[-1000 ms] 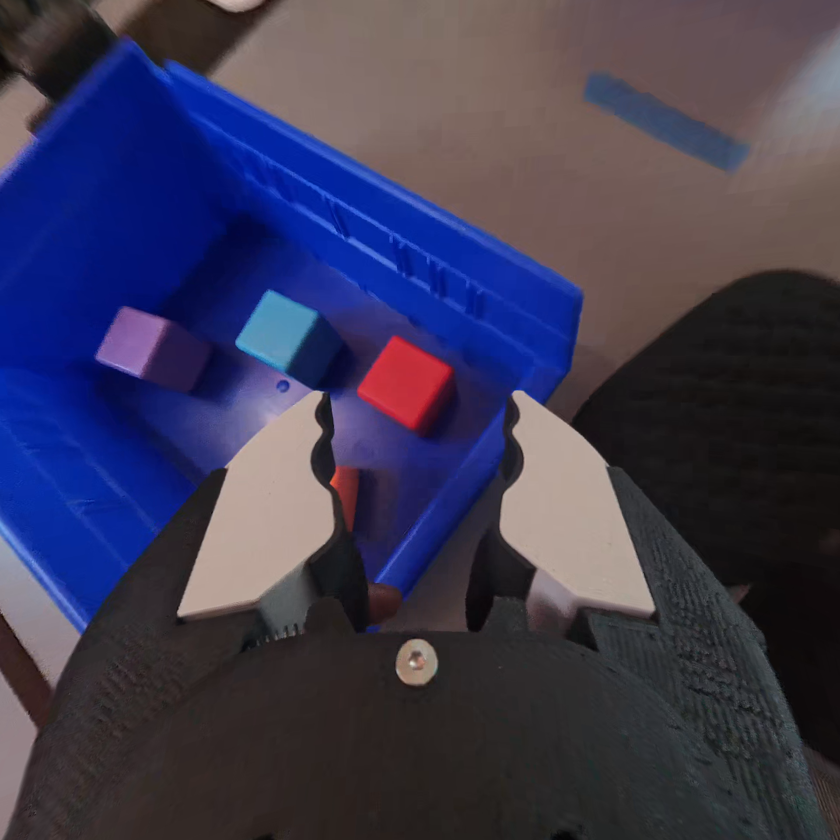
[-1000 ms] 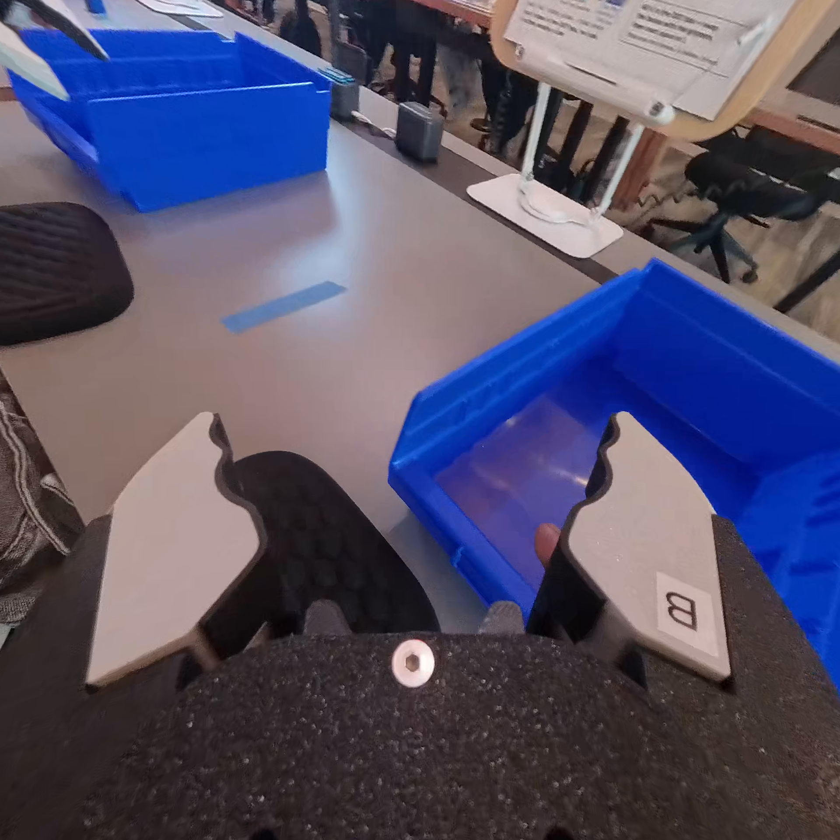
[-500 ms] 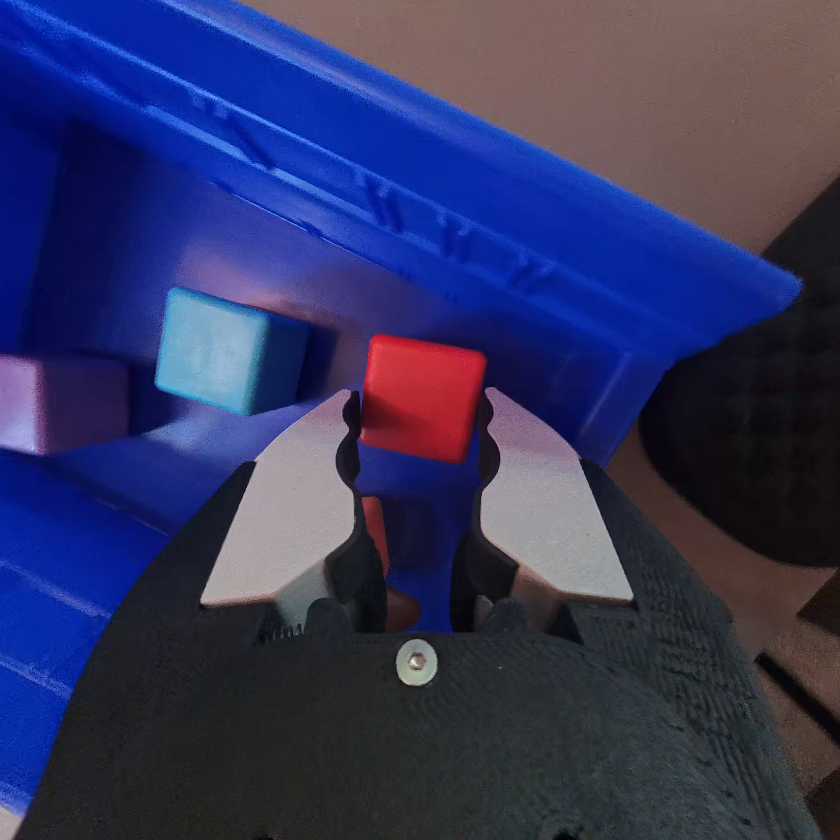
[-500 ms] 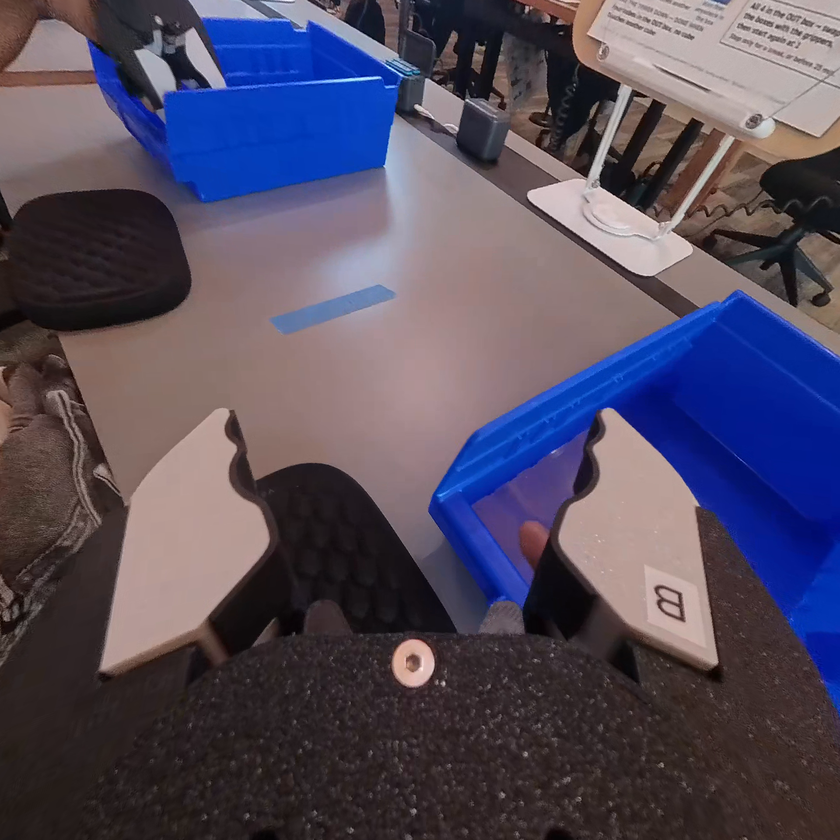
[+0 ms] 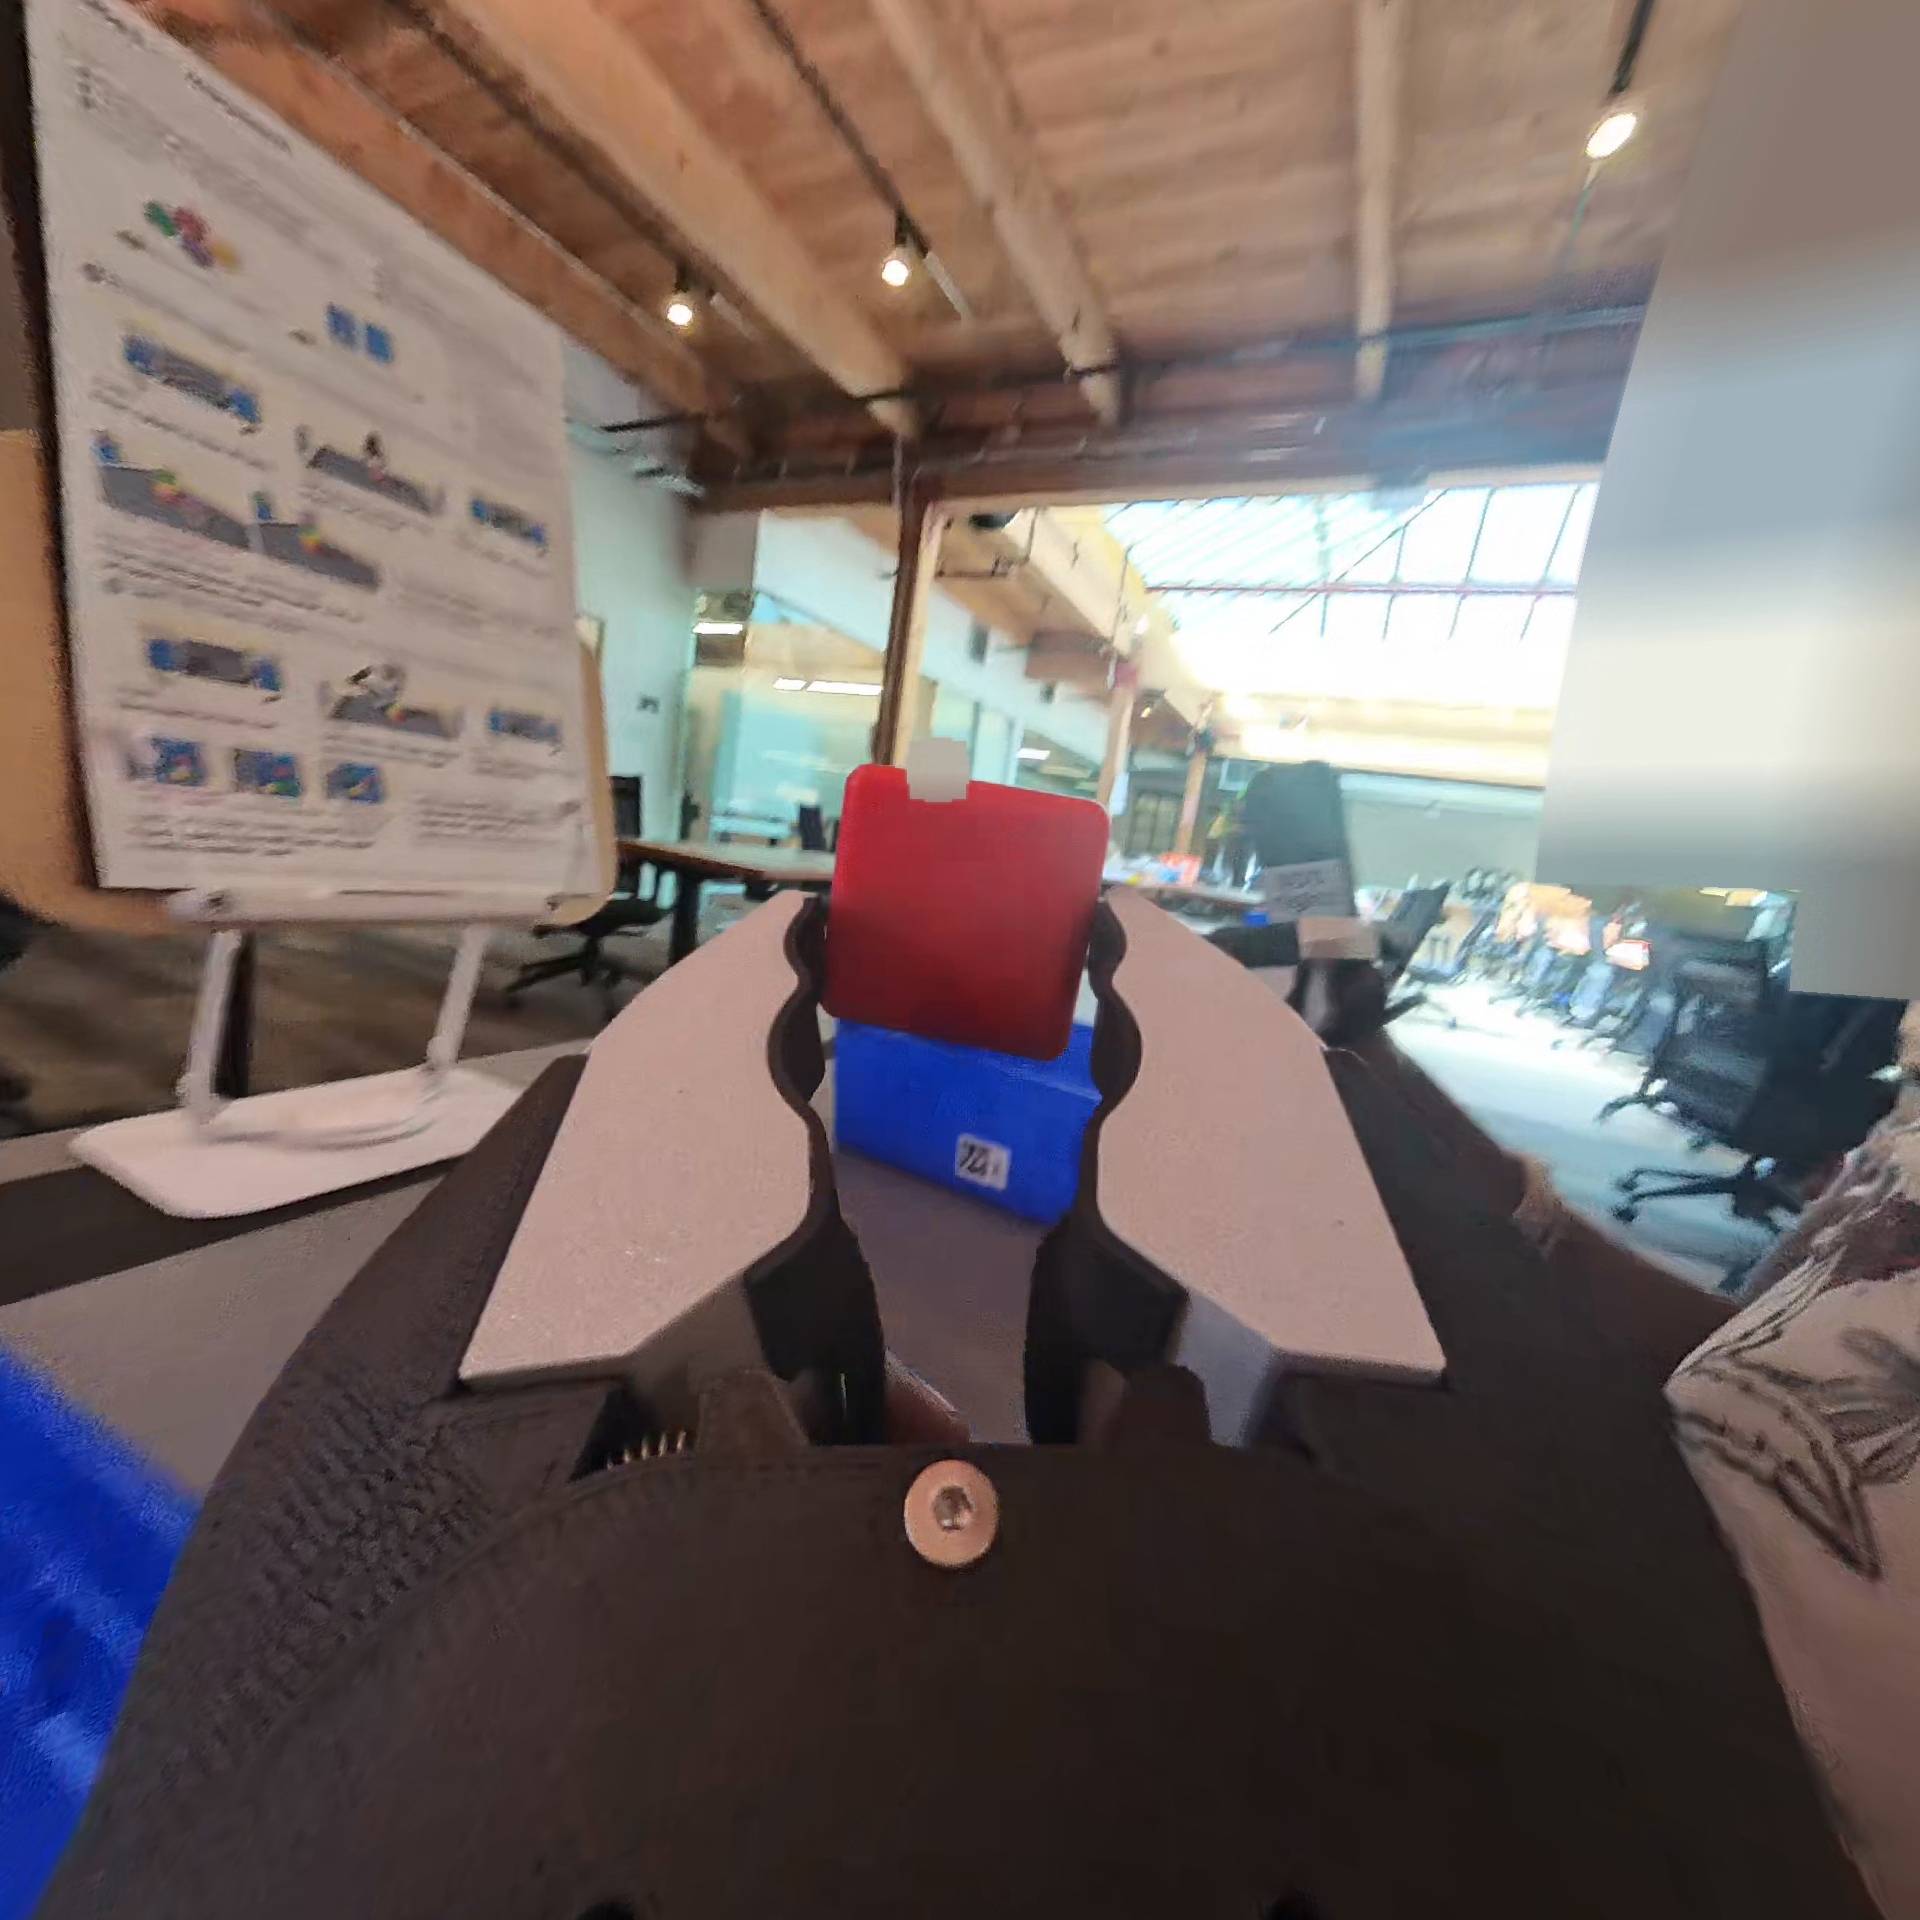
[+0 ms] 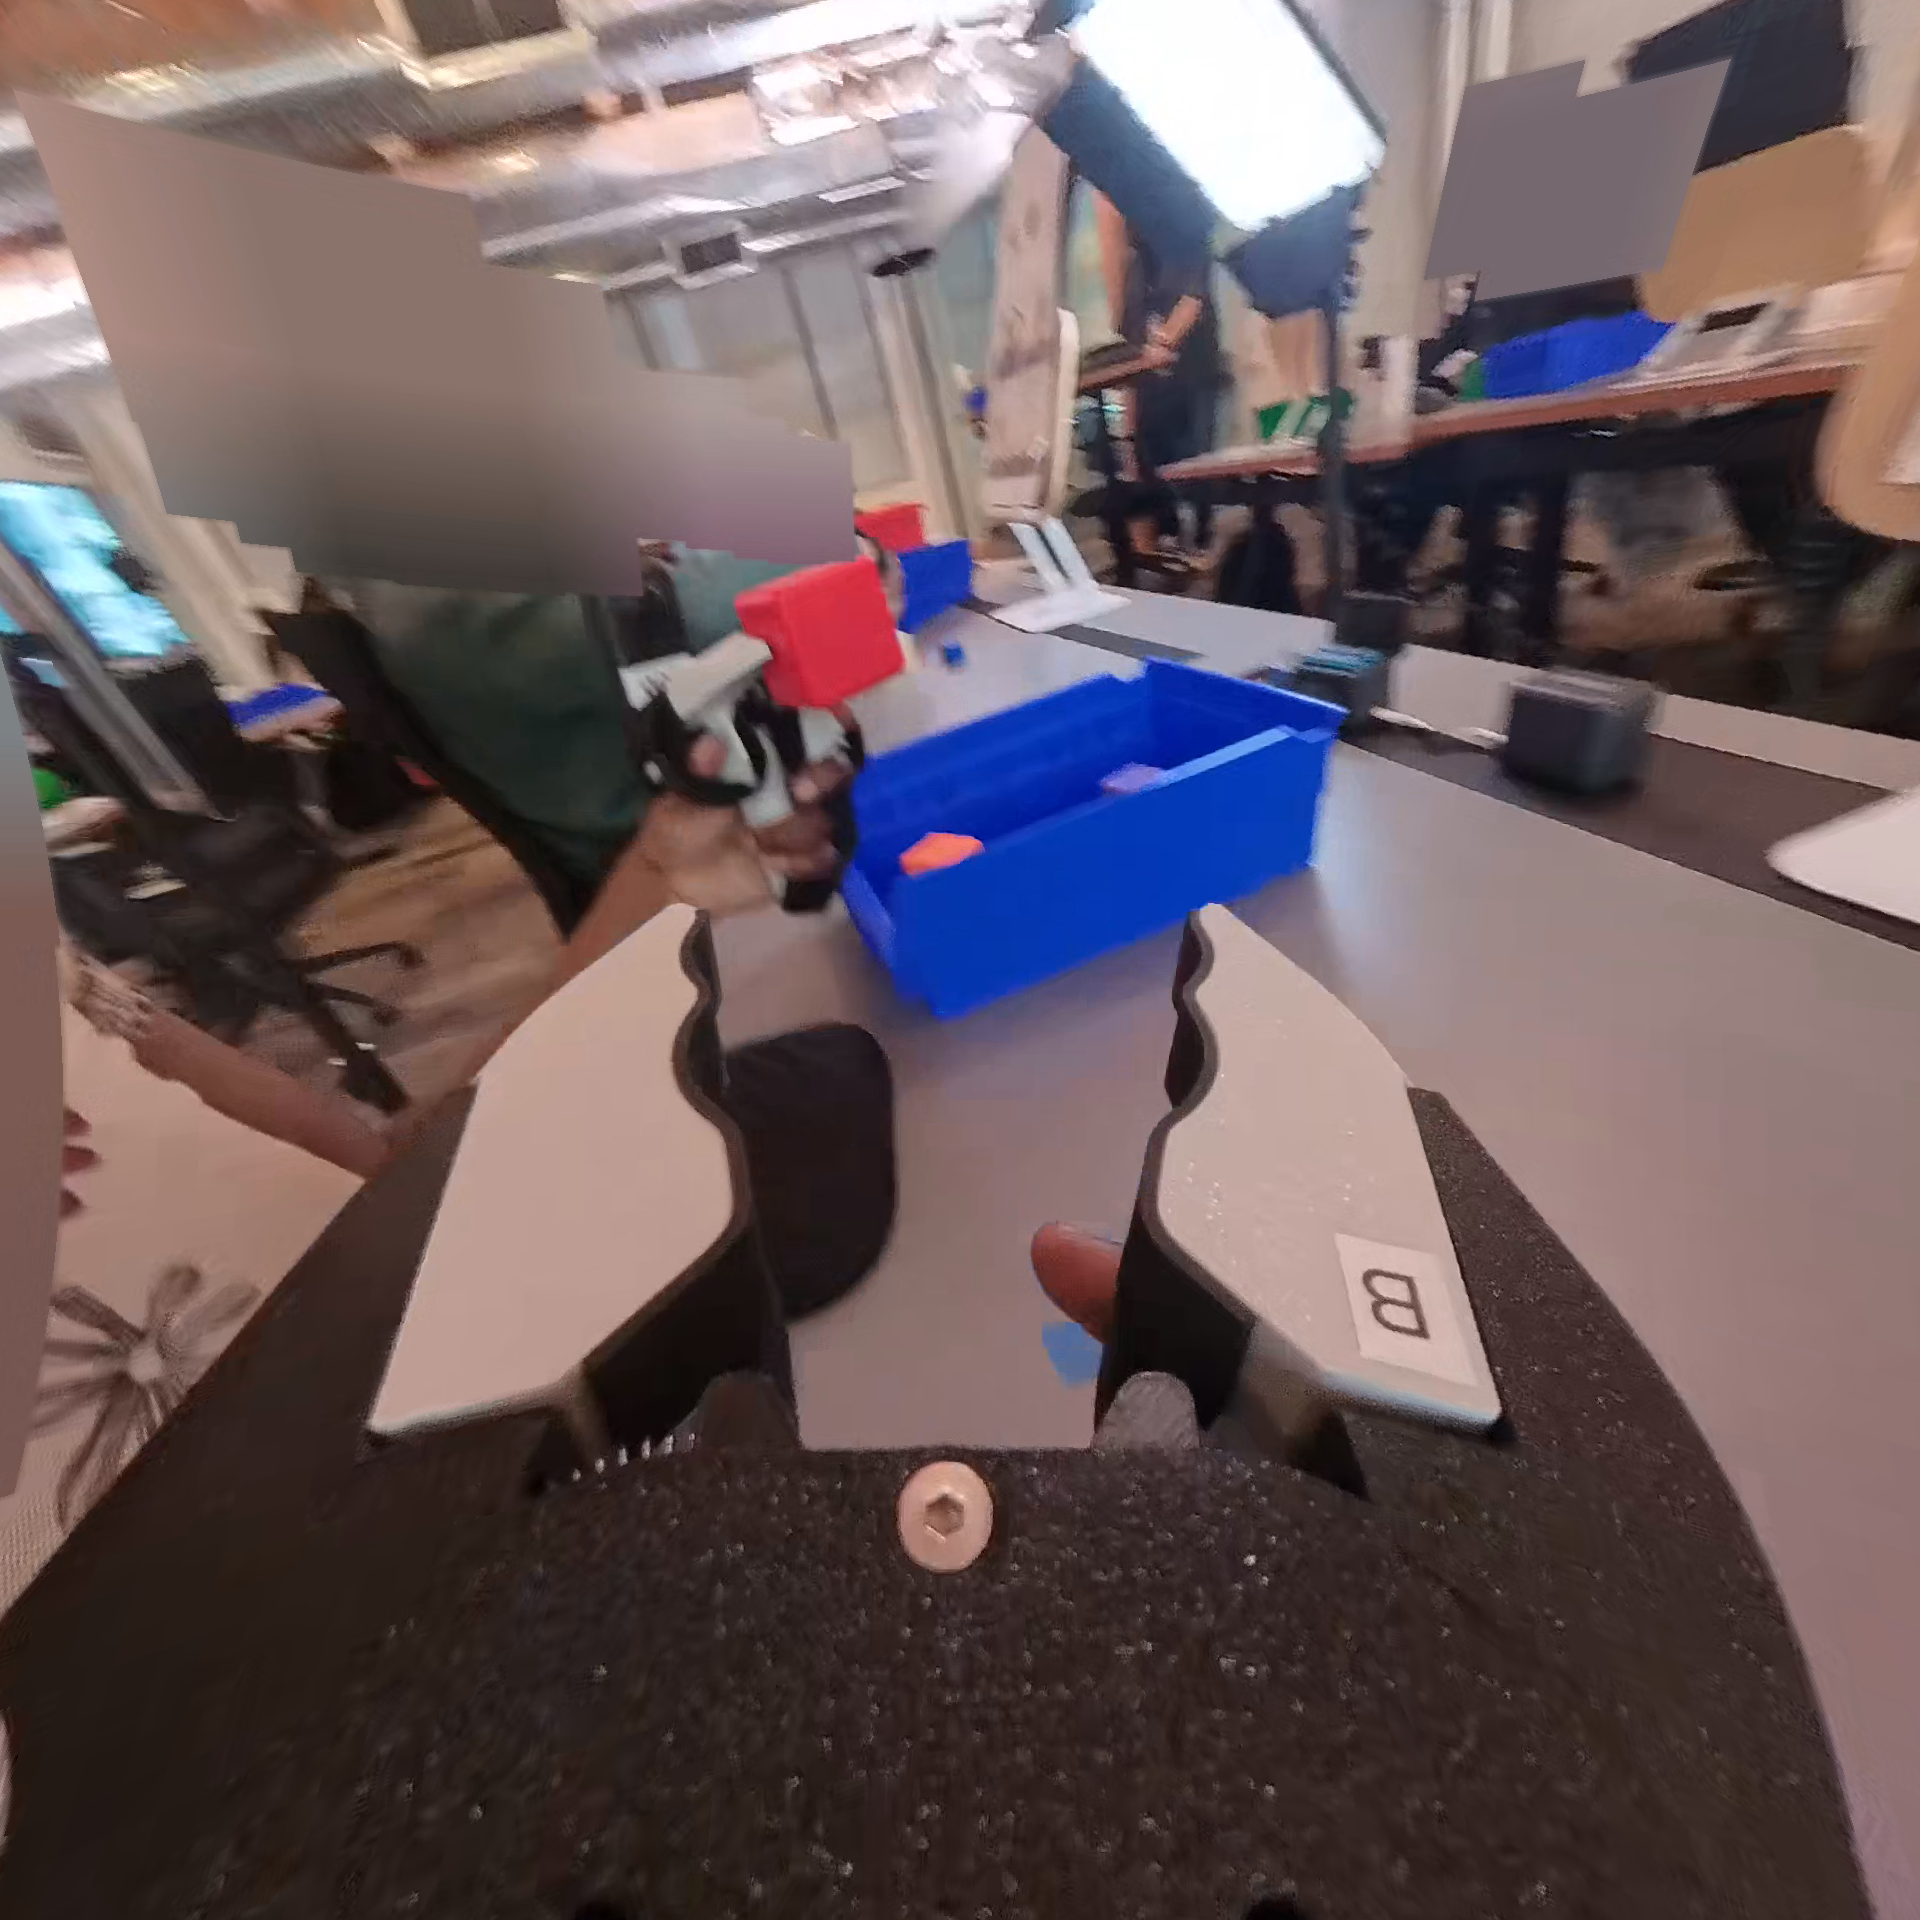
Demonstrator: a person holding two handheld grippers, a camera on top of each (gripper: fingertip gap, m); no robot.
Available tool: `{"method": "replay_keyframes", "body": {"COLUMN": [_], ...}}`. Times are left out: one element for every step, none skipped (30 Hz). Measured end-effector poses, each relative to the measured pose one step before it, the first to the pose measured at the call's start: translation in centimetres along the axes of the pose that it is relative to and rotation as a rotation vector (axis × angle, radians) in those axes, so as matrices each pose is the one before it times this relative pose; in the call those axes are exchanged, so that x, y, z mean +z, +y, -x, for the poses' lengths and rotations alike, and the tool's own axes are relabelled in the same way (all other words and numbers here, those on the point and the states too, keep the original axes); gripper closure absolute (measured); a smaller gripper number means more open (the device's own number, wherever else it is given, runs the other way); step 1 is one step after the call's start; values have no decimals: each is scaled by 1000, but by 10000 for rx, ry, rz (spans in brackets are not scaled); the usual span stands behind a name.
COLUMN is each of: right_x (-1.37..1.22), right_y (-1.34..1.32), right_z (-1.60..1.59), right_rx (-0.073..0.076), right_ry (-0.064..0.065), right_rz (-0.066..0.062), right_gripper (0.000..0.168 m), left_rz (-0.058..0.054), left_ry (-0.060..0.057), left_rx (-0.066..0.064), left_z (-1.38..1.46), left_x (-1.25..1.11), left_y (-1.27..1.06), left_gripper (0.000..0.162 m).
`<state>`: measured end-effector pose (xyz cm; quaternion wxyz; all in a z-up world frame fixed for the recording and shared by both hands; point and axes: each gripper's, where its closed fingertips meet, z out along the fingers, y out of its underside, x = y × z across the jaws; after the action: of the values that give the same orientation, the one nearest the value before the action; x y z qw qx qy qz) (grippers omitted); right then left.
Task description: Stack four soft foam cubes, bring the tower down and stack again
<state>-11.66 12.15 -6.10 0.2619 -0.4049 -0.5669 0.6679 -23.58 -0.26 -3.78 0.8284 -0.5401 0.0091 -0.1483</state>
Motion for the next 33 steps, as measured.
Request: {"method": "replay_keyframes", "body": {"right_x": [1442,1402,1338,1240,1123,944,760,588,449,323,240,177,106,23,-39,-96,-140,-226,-334,-413,-386,-268,-64,182,428,641,825,909,907,819,676,526,376], "right_y": [-454,-378,-253,-82,94,239,253,236,189,95,58,107,161,163,149,223,349,451,576,855,1239,1677,1984,2048,1984,1777,1478,1128,816,609,463,402,305], "right_z": [574,484,474,419,403,429,265,109,156,166,113,119,109,9,-83,-57,-45,-167,-338,-475,-644,-794,-880,-840,-690,-493,-275,-113,-33,-8,-10,2,21], "right_rx": [28,-30,-84,-93,-80,-114,-161,-184,-164,-74,-9,-49,-146,-211,-225,-193,-136,-122,-197,-273,-235,-142,-90,-67,-10,43,34,-5,-40,-65,-53,-25,-5], "right_ry": [-376,-285,-273,-235,-216,-237,-141,-48,-101,-125,-102,-109,-91,-5,73,50,-9,12,78,115,149,186,223,215,146,57,-31,-78,-83,-55,-34,-31,-23], "right_rz": [-138,-133,-95,-38,62,157,184,159,105,39,6,35,78,80,89,166,308,442,570,740,919,1105,1206,1169,1089,975,814,628,474,375,319,307,269], "right_gripper": [88,91,94,98,101,101,101,102,101,102,105,111,119,122,123,123,123,123,123,123,123,123,123,123,123,123,123,123,123,123,123,123,123], "left_rz": [-345,-241,-196,-96,-26,54,98,41,4,-9,-1,28,77,44,94,216,427,677,842,956,1070,1098,1042,904,742,490,183,33,19,73,144,167,121], "left_ry": [259,306,273,248,129,128,122,24,42,68,54,81,45,-3,0,25,-8,-231,-485,-675,-740,-630,-411,-137,109,183,101,127,211,171,87,57,55], "left_rx": [-248,-228,-227,-218,-162,-40,1,-30,-61,-88,-93,-86,-82,-40,-16,-43,-44,105,337,570,733,765,647,439,223,94,22,24,51,33,20,32,42], "left_z": [-973,-934,-787,-639,-380,-306,-233,-64,-48,-42,-12,-35,6,97,81,41,64,309,600,848,932,772,443,48,-295,-400,-271,-300,-407,-334,-196,-147,-134], "left_x": [731,665,569,480,383,274,180,96,51,11,6,29,40,-31,-48,-68,-84,-153,-281,-418,-520,-505,-404,-240,-102,40,155,217,261,260,233,203,171], "left_y": [137,278,332,416,433,429,415,260,169,111,128,167,248,172,206,306,458,690,861,1017,1229,1406,1445,1319,1146,814,406,217,215,273,324,334,246], "left_gripper": [113,113,113,113,113,113,113,113,113,113,113,113,113,113,112,113,113,113,112,105,100,97,96,95,94,93,91,90,89,88,88,86,85]}}
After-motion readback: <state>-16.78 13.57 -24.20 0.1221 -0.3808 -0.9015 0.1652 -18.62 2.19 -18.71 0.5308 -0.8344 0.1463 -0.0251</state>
